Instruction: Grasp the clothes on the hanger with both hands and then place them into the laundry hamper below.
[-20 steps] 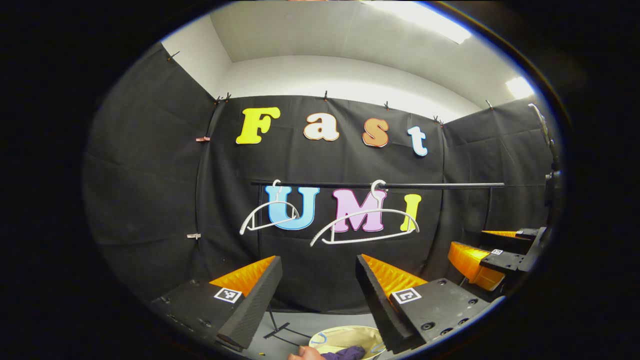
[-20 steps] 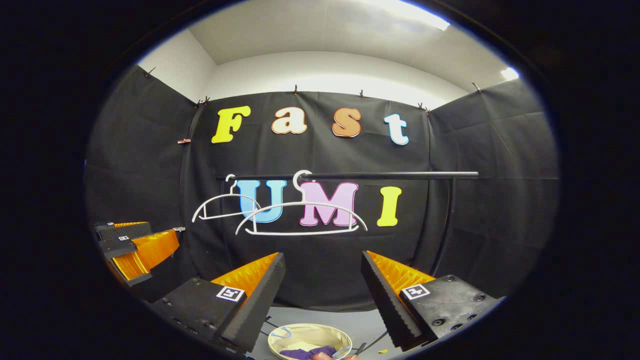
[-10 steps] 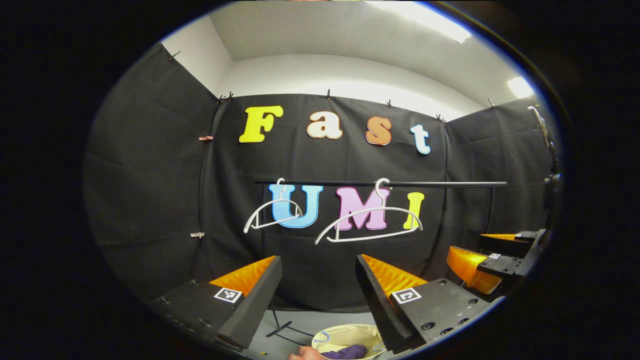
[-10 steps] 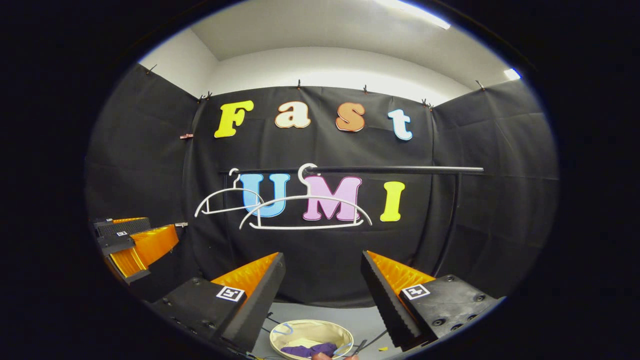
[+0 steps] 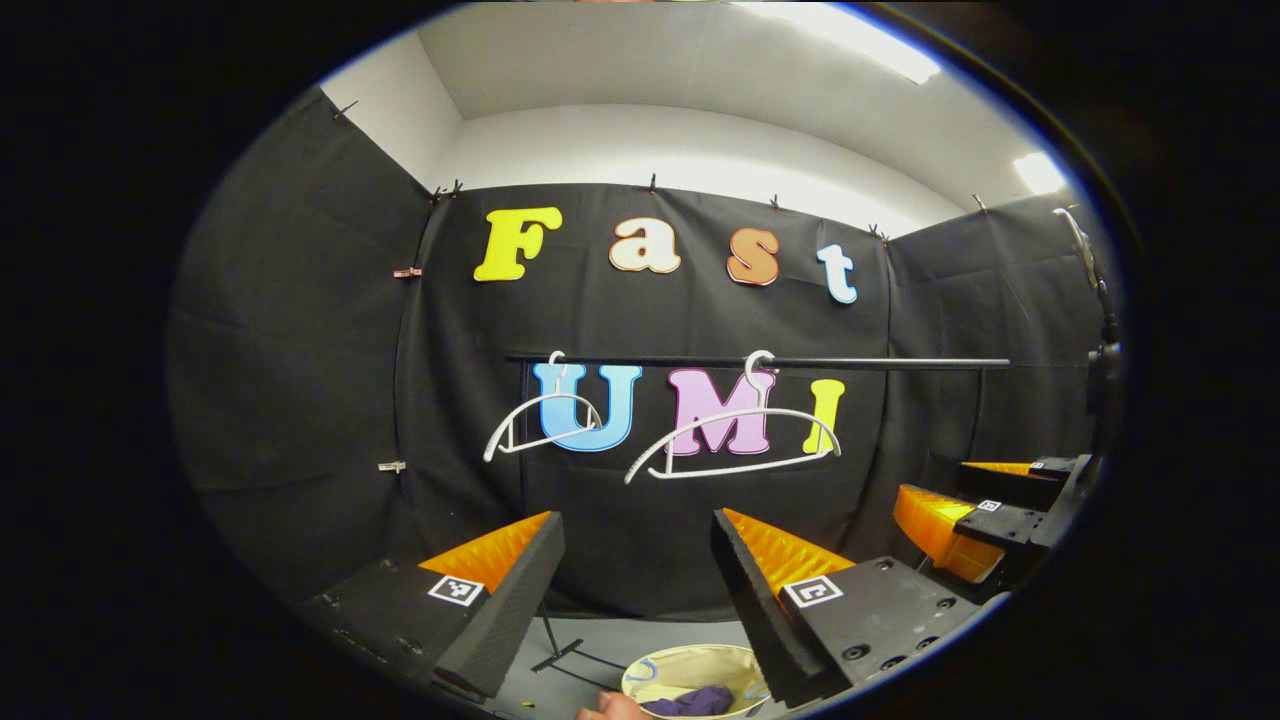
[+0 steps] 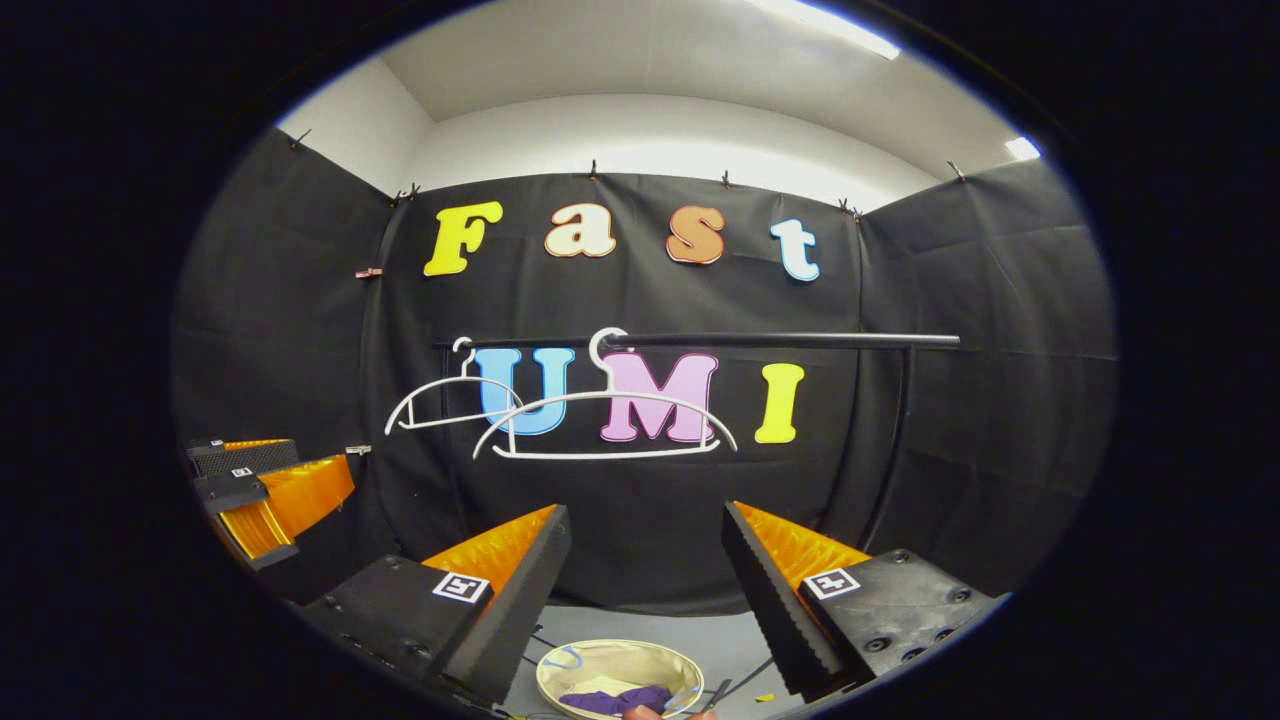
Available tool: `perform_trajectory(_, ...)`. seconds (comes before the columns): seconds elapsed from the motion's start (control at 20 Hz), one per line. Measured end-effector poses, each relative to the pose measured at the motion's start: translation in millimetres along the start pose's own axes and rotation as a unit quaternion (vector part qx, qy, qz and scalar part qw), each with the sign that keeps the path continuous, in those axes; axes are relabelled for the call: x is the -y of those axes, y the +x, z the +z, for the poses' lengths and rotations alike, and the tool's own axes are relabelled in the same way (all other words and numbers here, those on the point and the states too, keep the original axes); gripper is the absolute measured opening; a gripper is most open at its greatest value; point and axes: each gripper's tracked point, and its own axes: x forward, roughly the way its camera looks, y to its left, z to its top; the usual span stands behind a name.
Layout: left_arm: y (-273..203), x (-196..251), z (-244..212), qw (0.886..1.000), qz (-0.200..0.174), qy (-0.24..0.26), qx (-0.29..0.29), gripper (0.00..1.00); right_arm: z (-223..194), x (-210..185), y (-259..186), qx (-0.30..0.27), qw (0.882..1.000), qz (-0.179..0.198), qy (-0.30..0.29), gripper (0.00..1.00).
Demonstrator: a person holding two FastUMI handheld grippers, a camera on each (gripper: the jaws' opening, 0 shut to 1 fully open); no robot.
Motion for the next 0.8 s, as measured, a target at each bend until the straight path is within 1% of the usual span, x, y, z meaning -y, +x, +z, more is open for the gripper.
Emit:
perform_trajectory(0.3,-2.2,4.9,0.3,1.0,-0.005,-0.001,0.0,0.93,0.2,-1.3,-0.3,0.003,1.0,0.0,0.003,0.98)
perform_trajectory(0.6,-2.9,-4.7,0.7,1.0,0.009,0.009,0.005,0.93,-0.5,-2.2,-0.6,0.004,1.0,0.0,0.003,0.98)
perform_trajectory(0.8,-2.2,-3.3,1.6,1.0,0.01,0.003,0.005,0.94,-3.8,-3.3,0.1,0.0,1.0,0.003,0.004,0.98)
